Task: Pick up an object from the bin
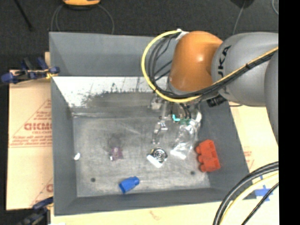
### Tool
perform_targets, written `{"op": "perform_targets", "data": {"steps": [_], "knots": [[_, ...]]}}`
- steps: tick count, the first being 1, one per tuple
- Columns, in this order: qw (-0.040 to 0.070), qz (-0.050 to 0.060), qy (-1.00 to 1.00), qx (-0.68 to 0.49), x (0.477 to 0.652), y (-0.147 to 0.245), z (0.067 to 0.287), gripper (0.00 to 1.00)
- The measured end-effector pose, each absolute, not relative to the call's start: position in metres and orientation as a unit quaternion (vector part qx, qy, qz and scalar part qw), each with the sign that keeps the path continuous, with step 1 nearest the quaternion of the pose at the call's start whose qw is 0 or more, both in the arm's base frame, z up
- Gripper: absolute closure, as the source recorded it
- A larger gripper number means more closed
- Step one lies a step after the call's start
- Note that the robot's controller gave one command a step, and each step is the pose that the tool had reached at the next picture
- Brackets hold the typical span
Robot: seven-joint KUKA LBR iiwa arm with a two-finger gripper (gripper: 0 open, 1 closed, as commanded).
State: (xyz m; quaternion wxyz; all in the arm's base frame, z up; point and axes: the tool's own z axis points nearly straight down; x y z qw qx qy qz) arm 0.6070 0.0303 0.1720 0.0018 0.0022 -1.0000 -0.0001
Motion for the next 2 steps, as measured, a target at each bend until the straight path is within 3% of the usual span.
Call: {"op": "perform_targets", "data": {"steps": [1, 2], "knots": [[-0.004, 0.001, -0.994, 0.107, 0.585, 0.110, 0.074, 0.00], [-0.004, 0.000, -0.927, 0.375, 0.585, 0.154, 0.102, 0.00]]}}
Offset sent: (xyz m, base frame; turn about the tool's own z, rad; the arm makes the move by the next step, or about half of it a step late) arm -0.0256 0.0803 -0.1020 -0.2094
